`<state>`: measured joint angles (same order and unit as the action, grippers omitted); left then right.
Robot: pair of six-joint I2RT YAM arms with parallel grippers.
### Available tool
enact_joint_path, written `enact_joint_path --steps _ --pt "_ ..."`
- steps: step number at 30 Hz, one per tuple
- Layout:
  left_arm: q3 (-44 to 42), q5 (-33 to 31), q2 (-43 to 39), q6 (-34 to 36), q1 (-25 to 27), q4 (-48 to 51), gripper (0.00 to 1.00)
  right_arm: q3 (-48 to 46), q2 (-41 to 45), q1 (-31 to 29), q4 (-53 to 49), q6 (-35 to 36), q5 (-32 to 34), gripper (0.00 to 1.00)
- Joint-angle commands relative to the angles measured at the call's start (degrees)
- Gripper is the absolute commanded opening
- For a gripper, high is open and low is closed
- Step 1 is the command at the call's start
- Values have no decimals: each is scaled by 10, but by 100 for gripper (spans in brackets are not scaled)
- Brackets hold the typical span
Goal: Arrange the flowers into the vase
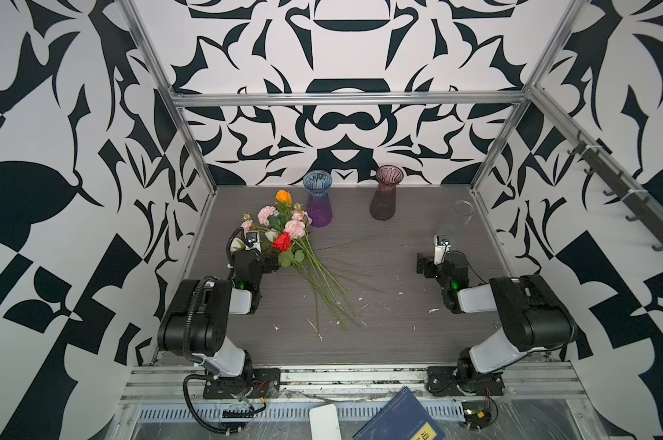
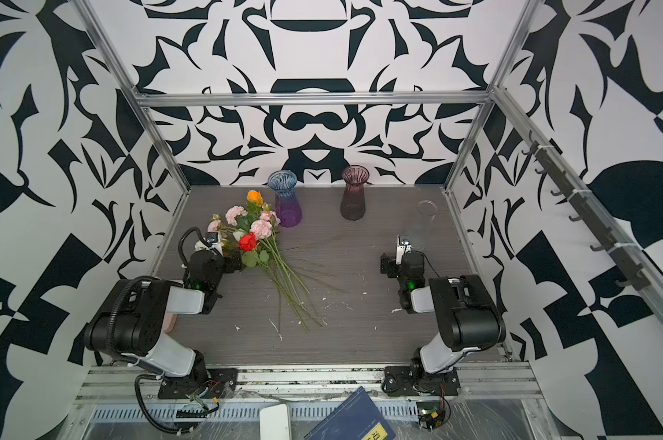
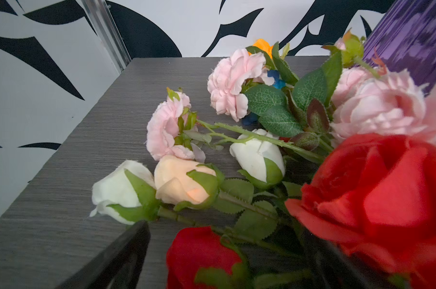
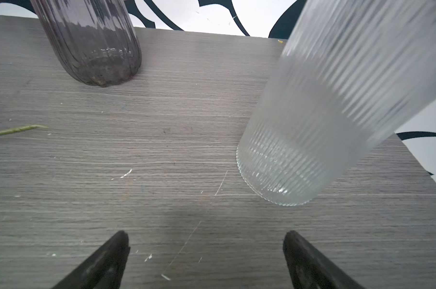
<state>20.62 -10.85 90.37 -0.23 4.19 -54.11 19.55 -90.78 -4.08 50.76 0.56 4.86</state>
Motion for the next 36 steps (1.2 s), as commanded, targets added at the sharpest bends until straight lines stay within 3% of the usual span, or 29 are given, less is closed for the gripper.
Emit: enact_joint_path --steps 1,36 --pt "0 6 -7 -5 0 -3 99 7 18 3 14 -2 -3 100" --pt "2 14 -7 0 1 0 100 8 18 3 14 -4 0 100"
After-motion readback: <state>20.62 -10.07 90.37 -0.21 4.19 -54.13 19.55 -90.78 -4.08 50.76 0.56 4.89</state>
